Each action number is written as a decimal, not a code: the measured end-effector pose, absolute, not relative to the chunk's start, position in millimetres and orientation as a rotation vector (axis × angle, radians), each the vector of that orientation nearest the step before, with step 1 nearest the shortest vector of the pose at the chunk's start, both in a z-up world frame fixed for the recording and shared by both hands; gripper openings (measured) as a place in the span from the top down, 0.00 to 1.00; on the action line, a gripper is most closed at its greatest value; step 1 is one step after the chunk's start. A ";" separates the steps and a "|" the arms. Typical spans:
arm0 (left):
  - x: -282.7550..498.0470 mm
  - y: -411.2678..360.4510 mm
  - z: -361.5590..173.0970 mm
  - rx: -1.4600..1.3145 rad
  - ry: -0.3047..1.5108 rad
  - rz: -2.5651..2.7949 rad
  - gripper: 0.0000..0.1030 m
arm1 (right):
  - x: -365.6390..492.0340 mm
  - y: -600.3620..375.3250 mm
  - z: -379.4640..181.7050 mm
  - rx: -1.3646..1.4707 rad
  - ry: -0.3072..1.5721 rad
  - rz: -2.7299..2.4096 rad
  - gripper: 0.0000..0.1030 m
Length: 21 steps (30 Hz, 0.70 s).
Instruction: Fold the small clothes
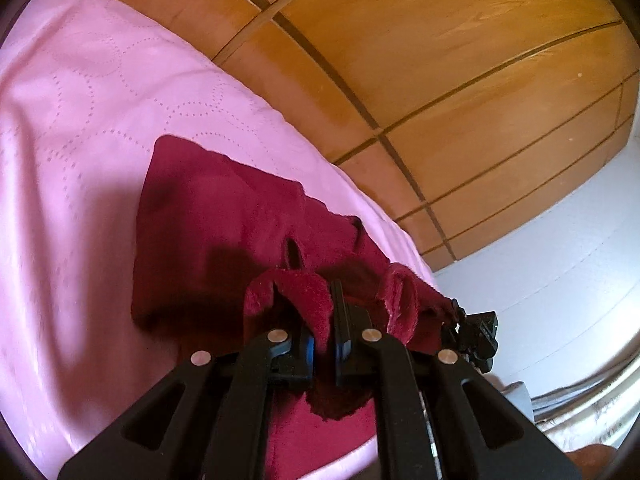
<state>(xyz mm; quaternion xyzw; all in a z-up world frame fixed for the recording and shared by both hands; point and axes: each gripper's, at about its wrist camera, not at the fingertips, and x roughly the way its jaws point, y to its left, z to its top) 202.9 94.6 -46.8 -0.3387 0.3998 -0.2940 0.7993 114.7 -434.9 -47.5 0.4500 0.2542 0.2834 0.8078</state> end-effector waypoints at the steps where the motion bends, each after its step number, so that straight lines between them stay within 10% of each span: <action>1: 209.2 93.6 -46.7 -0.727 0.860 -0.627 0.94 | 121.4 -436.4 -49.4 0.974 0.548 0.599 0.91; 10: 267.3 84.2 -56.6 -0.699 0.892 -0.520 0.90 | 174.9 -449.3 -82.2 1.106 0.601 0.396 0.90; 17: 284.6 72.0 -76.0 -0.697 0.885 -0.433 0.57 | 184.2 -448.4 -103.0 1.121 0.568 0.341 0.90; 19: 284.1 72.9 -76.4 -0.730 0.858 -0.420 0.50 | 185.9 -446.2 -101.3 1.104 0.559 0.352 0.80; 21: 281.0 74.0 -72.2 -0.752 0.828 -0.391 0.20 | 183.7 -445.7 -92.9 1.081 0.539 0.364 0.42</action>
